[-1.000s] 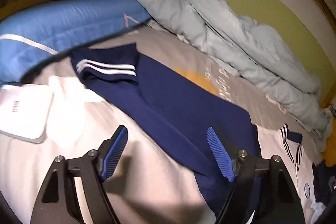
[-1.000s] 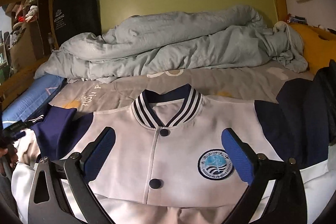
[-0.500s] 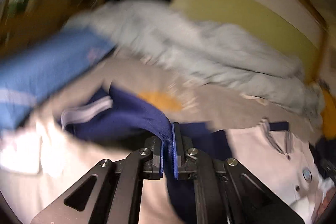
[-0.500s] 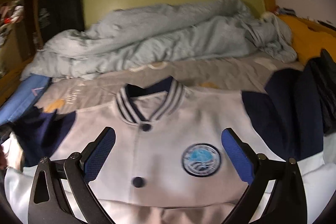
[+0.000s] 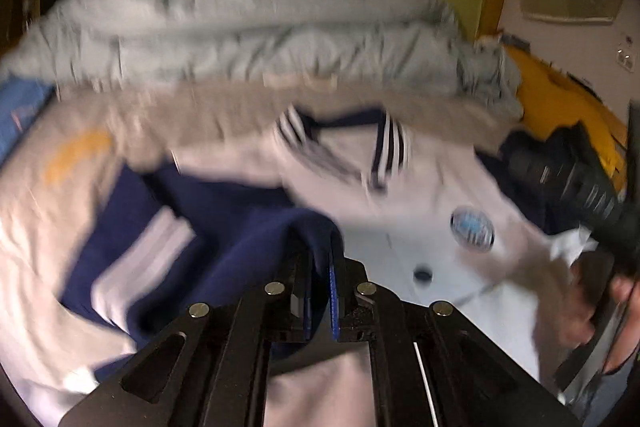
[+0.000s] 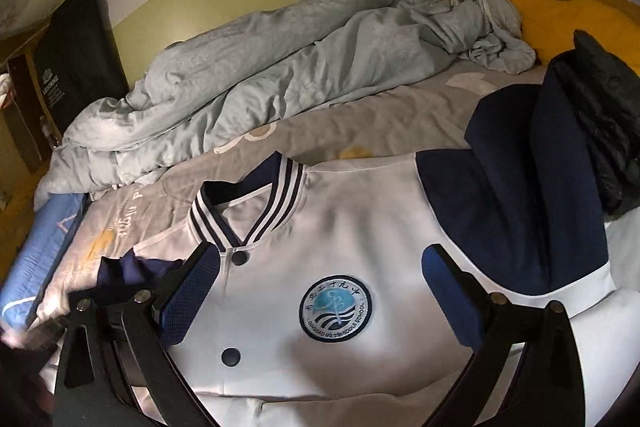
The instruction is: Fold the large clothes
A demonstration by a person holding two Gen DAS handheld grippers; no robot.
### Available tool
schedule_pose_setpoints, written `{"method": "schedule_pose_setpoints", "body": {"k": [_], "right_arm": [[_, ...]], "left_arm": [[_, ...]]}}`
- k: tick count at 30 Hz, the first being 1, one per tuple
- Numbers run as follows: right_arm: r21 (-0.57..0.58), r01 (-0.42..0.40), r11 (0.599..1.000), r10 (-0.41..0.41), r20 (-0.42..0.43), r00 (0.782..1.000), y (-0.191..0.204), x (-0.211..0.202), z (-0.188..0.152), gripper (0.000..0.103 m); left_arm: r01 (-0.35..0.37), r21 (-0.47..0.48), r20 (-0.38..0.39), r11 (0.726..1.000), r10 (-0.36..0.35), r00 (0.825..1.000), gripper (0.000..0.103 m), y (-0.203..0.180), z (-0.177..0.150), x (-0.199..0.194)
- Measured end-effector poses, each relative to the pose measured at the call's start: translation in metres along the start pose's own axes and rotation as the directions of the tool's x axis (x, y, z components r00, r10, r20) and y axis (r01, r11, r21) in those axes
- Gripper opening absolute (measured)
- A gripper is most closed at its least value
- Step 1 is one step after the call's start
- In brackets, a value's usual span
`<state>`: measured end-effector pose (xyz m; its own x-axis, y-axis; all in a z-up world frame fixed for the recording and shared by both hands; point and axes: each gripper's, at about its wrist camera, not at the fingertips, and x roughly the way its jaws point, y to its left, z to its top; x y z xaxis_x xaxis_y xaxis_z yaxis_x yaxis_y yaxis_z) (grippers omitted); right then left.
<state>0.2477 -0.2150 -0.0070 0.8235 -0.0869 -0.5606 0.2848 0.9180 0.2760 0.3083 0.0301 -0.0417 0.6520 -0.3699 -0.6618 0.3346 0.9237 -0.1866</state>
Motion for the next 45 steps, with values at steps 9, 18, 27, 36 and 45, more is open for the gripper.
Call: {"method": "schedule_pose_setpoints", "body": {"k": [9,18,27,36,45], "right_arm": [[0.002,-0.018,1.000,0.018,0.000,1.000,0.002,-0.003,0.000,0.101],[-0.019,-0.042,0.999,0.043,0.054,0.998,0.007,-0.020,0.003,0.101],[-0.047,-0.041,0.998,0.044,0.063,0.997,0.011,-0.021,0.002,0.101],[-0.047,-0.025,0.999,0.028,0.061,0.998,0.009,-0.017,0.002,0.101],[-0.044,-0.022,0.999,0.026,0.090,0.996,0.004,-0.026,0.008,0.101]], "left_arm": [[-0.225,0.047,0.185,0.973,0.213,0.959,0.089,0.008,-0.011,-0.074],[-0.273,-0.145,0.030,0.951,0.280,0.960,0.089,0.103,0.023,-0.075],[-0.306,0.005,-0.215,0.952,0.300,0.930,0.070,0.085,0.003,-0.014],[-0.310,-0.026,-0.146,0.950,0.303,0.942,0.008,0.086,0.024,-0.027],[-0.097,-0.045,0.092,0.994,0.101,0.991,0.003,0.006,0.080,-0.069]]}}
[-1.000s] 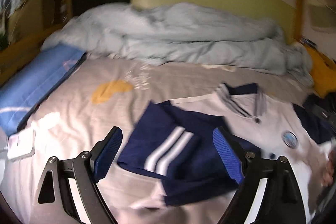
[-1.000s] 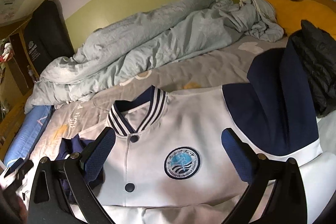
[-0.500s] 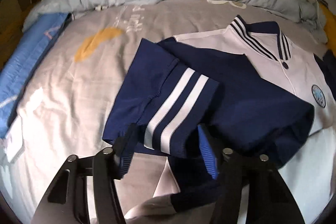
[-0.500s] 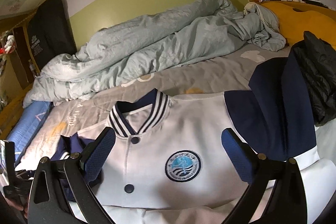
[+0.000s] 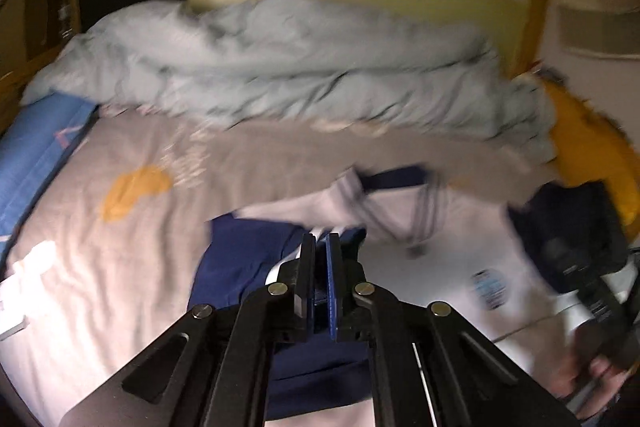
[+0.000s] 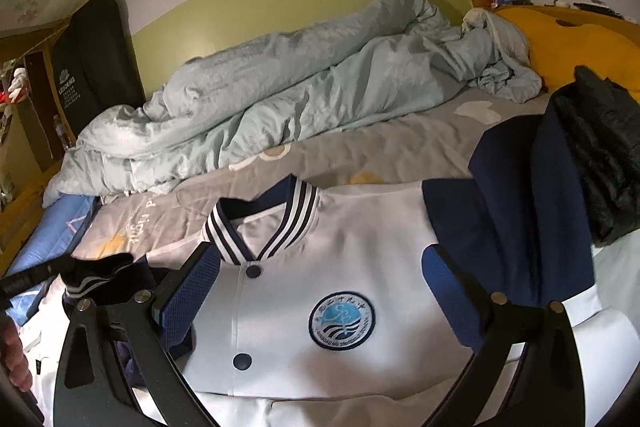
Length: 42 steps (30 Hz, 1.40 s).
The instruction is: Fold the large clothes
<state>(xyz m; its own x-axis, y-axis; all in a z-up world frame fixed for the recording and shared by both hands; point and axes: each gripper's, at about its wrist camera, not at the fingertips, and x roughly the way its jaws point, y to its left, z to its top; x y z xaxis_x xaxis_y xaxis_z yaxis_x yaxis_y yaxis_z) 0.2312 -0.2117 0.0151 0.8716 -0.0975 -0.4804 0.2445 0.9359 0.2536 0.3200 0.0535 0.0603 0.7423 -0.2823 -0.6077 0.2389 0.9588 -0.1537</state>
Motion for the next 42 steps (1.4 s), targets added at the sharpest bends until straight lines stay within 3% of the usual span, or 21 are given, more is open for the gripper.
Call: {"method": "schedule_pose_setpoints", "body": {"k": [3,5,7,12,17,22,25,27,29,34,36,40,42], "right_arm": [[-0.009,0.075,0.997,-0.074,0.062,0.995,-0.006,-0.013,0.007,0.101],[-0.022,0.141,0.990,-0.138,0.111,0.984,-0.009,-0.023,0.012,0.101],[-0.007,0.143,0.990,-0.141,0.122,0.982,-0.019,-0.030,0.017,0.100],[0.077,0.125,0.989,-0.131,0.082,0.988,-0.057,-0.029,0.025,0.100],[0.138,0.062,0.988,-0.061,-0.015,0.998,-0.071,-0.001,0.019,0.098],[0.076,0.019,0.997,-0.018,-0.020,1.000,-0.049,0.003,0.013,0.098],[0.084,-0.074,0.994,0.079,-0.055,0.995,-0.039,0.011,0.007,0.097],[0.112,-0.179,0.977,0.192,-0.113,0.975,-0.028,0.022,-0.002,0.091],[0.129,-0.285,0.950,0.305,-0.180,0.935,-0.012,0.034,-0.011,0.084],[0.064,-0.394,0.917,0.396,-0.272,0.877,0.034,0.047,-0.023,0.077],[0.113,-0.465,0.878,0.475,-0.331,0.815,0.053,0.059,-0.028,0.077],[0.154,-0.477,0.865,0.490,-0.465,0.738,0.091,0.080,-0.047,0.071],[0.144,-0.452,0.880,0.458,-0.507,0.731,0.103,0.089,-0.055,0.070]], "left_arm": [[0.097,0.079,0.084,0.992,-0.103,0.991,0.003,-0.055,0.004,-0.011],[0.155,0.082,0.093,0.985,-0.162,0.982,0.003,-0.086,0.007,-0.006],[0.231,0.092,0.077,0.969,-0.239,0.968,0.003,-0.114,0.012,0.005],[0.226,0.148,0.087,0.963,-0.240,0.967,0.003,-0.150,0.009,0.018],[0.128,0.176,0.143,0.976,-0.154,0.978,0.003,-0.114,-0.017,0.010],[0.079,0.116,0.134,0.990,-0.094,0.987,0.003,-0.061,-0.035,0.006],[0.009,0.088,0.142,0.996,-0.022,0.990,0.003,-0.029,-0.040,0.004],[0.002,0.047,0.156,0.999,-0.010,0.988,0.003,-0.008,-0.044,0.002],[-0.005,-0.011,0.164,1.000,0.007,0.986,0.003,0.017,-0.047,0.001],[-0.024,-0.094,0.133,0.995,0.037,0.990,0.003,0.056,-0.054,0.008],[-0.004,-0.159,0.105,0.987,0.021,0.994,0.003,0.072,-0.056,0.015],[0.024,-0.226,0.090,0.974,-0.003,0.996,0.003,0.087,-0.060,0.019],[0.027,-0.226,0.098,0.974,-0.005,0.995,0.003,0.085,-0.060,0.017]]}}
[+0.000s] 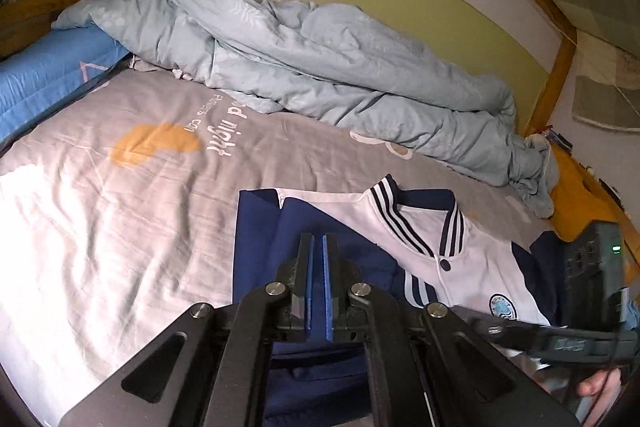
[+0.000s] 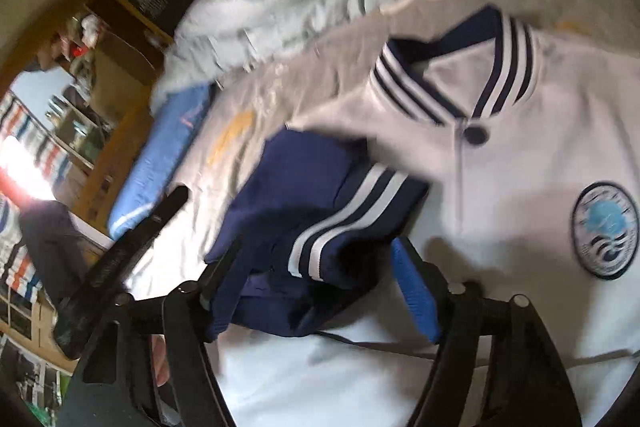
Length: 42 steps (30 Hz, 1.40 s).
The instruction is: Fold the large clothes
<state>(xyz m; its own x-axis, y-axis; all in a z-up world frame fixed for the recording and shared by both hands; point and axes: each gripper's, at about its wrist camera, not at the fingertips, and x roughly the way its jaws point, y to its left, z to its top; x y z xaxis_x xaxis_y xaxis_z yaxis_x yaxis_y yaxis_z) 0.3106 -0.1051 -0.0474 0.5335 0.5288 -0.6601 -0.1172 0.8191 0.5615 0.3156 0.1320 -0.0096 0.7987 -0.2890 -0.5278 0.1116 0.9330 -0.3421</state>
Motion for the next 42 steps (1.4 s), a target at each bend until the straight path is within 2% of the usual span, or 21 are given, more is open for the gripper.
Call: {"method": "schedule_pose_setpoints", "body": {"k": [4,6,9,10,12,14,17,20,21,23,25,26,30,32,33,35,36,38,39,40,42], "right_arm": [[0.062,0.029,0.998,-0.027,-0.035,0.999,-0.009,0.018,0.001,0.070],[0.117,-0.022,0.993,0.029,-0.052,0.998,-0.018,0.026,0.000,0.070],[0.085,-0.062,0.994,0.069,-0.084,0.994,-0.016,0.037,-0.001,0.048],[0.054,-0.035,0.998,0.038,-0.070,0.997,-0.012,0.038,-0.002,0.029],[0.025,0.033,0.999,-0.034,0.013,0.999,-0.008,0.029,-0.002,0.021],[-0.036,0.117,0.992,-0.112,0.118,0.987,0.000,0.009,0.001,0.018],[-0.083,0.243,0.966,-0.215,0.257,0.942,0.002,-0.028,0.005,0.017],[-0.036,0.304,0.952,-0.278,0.314,0.908,-0.016,-0.062,0.014,0.016],[-0.022,0.353,0.935,-0.327,0.331,0.885,-0.023,-0.073,0.016,0.016],[-0.013,0.502,0.864,-0.464,0.365,0.807,-0.035,-0.088,0.020,0.016],[-0.015,0.647,0.763,-0.596,0.373,0.711,-0.053,-0.099,0.020,0.016],[-0.017,0.675,0.738,-0.627,0.355,0.694,-0.064,-0.103,0.020,0.016],[0.039,0.667,0.744,-0.647,0.295,0.704,-0.112,-0.120,0.017,0.015],[0.088,0.677,0.731,-0.672,0.263,0.692,-0.131,-0.124,0.018,0.016],[0.106,0.695,0.711,-0.694,0.263,0.670,-0.135,-0.127,0.018,0.015],[0.149,0.748,0.646,-0.752,0.293,0.591,-0.139,-0.139,0.014,0.016],[0.175,0.761,0.625,-0.769,0.305,0.562,-0.141,-0.145,0.014,0.016],[0.211,0.772,0.599,-0.789,0.316,0.526,-0.145,-0.153,0.014,0.016],[0.221,0.777,0.590,-0.797,0.313,0.516,-0.148,-0.156,0.015,0.016],[0.223,0.771,0.596,-0.794,0.303,0.526,-0.152,-0.156,0.016,0.016],[0.222,0.750,0.623,-0.778,0.279,0.563,-0.161,-0.153,0.017,0.016]], "left_arm": [[-0.004,-0.008,0.008,1.000,0.004,1.000,0.003,0.001,0.000,-0.002],[-0.007,-0.021,0.013,1.000,0.007,1.000,0.003,0.002,-0.001,-0.003],[-0.016,-0.035,0.002,0.999,0.016,1.000,0.003,0.004,-0.002,0.000],[-0.017,-0.034,-0.005,0.999,0.017,1.000,0.003,0.004,-0.003,0.002],[-0.015,-0.037,-0.009,0.999,0.015,1.000,0.003,0.005,-0.003,0.003],[-0.016,-0.037,-0.009,0.999,0.016,1.000,0.003,0.005,-0.003,0.004],[-0.025,-0.025,-0.020,0.999,0.024,1.000,0.003,0.005,-0.003,0.006],[-0.059,0.000,-0.044,0.998,0.059,0.997,0.003,0.002,-0.005,0.013],[-0.070,0.007,-0.055,0.998,0.070,0.996,0.003,0.002,-0.006,0.015],[-0.088,0.019,-0.091,0.996,0.090,0.992,0.003,0.000,-0.009,0.023],[-0.098,0.028,-0.154,0.995,0.101,0.983,0.003,0.001,-0.013,0.035],[-0.113,0.027,-0.194,0.993,0.116,0.974,0.003,0.003,-0.017,0.043],[-0.151,0.040,-0.271,0.988,0.156,0.950,0.003,0.007,-0.026,0.063],[-0.174,0.055,-0.306,0.983,0.183,0.934,0.003,0.010,-0.030,0.074],[-0.183,0.058,-0.325,0.981,0.192,0.926,0.003,0.011,-0.033,0.079],[-0.188,0.063,-0.344,0.980,0.198,0.918,0.003,0.013,-0.036,0.085],[-0.191,0.067,-0.340,0.979,0.202,0.918,0.006,0.013,-0.036,0.084],[-0.200,0.082,-0.337,0.976,0.216,0.916,0.006,0.011,-0.038,0.084],[-0.205,0.089,-0.338,0.975,0.223,0.914,0.006,0.010,-0.038,0.084],[-0.209,0.095,-0.337,0.973,0.228,0.913,0.006,0.009,-0.038,0.084],[-0.235,0.106,-0.325,0.966,0.257,0.910,0.006,0.008,-0.038,0.084]]}}
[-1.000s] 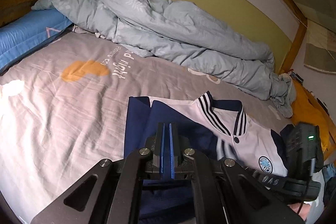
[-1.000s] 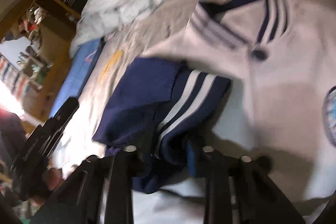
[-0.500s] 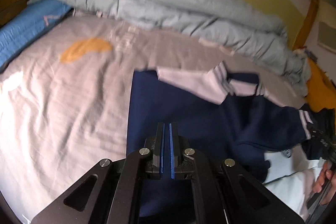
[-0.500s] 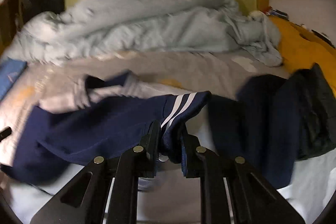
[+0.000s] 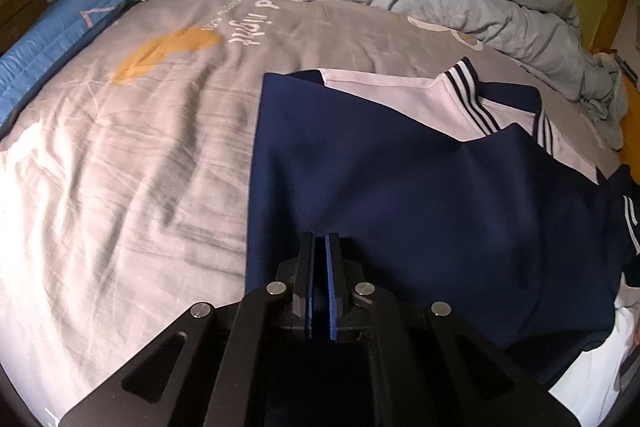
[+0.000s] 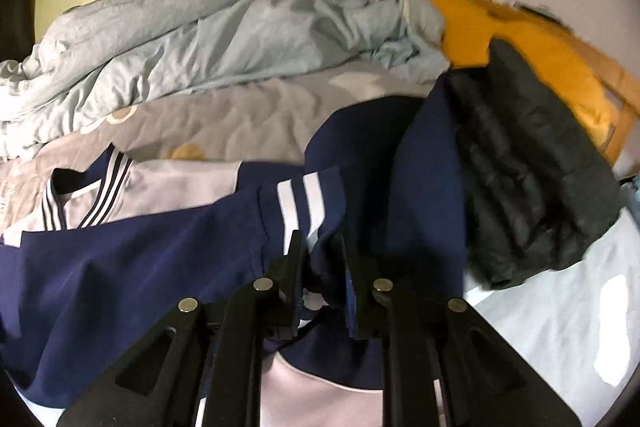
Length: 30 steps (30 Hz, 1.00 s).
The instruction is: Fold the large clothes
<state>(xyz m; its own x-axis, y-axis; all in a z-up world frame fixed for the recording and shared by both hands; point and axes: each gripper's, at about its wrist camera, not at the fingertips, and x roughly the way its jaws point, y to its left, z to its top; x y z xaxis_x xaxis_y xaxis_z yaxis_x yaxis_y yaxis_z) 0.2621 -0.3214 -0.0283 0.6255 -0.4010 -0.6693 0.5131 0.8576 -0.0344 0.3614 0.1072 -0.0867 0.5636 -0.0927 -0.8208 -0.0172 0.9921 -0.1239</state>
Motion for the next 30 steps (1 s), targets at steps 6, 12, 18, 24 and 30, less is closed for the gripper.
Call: {"method": "schedule_pose_setpoints", "body": {"k": [6,12,18,24,30], "right_arm": [[-0.006,-0.084,0.996,0.084,0.022,0.996,-0.001,-0.006,-0.001,0.016],[-0.025,-0.336,0.941,0.322,0.364,0.874,-0.010,-0.069,0.000,0.016],[-0.022,-0.072,0.997,0.074,0.078,0.994,-0.001,-0.009,0.004,0.016],[0.057,-0.098,0.994,0.100,-0.035,0.994,-0.015,0.013,0.005,0.021],[0.028,-0.132,0.991,0.132,0.026,0.991,-0.015,-0.005,0.006,0.064]], "left_arm": [[-0.093,-0.084,0.005,0.992,0.094,0.996,0.006,0.021,0.001,0.002],[-0.190,-0.127,0.022,0.974,0.195,0.981,0.006,0.030,0.000,-0.002],[-0.172,-0.210,0.044,0.962,0.185,0.982,0.006,0.050,0.000,-0.011],[0.010,0.038,0.304,0.999,-0.021,0.953,0.025,-0.006,-0.004,-0.068],[0.151,0.122,0.250,0.981,-0.178,0.952,0.072,-0.036,-0.008,-0.062]]}}
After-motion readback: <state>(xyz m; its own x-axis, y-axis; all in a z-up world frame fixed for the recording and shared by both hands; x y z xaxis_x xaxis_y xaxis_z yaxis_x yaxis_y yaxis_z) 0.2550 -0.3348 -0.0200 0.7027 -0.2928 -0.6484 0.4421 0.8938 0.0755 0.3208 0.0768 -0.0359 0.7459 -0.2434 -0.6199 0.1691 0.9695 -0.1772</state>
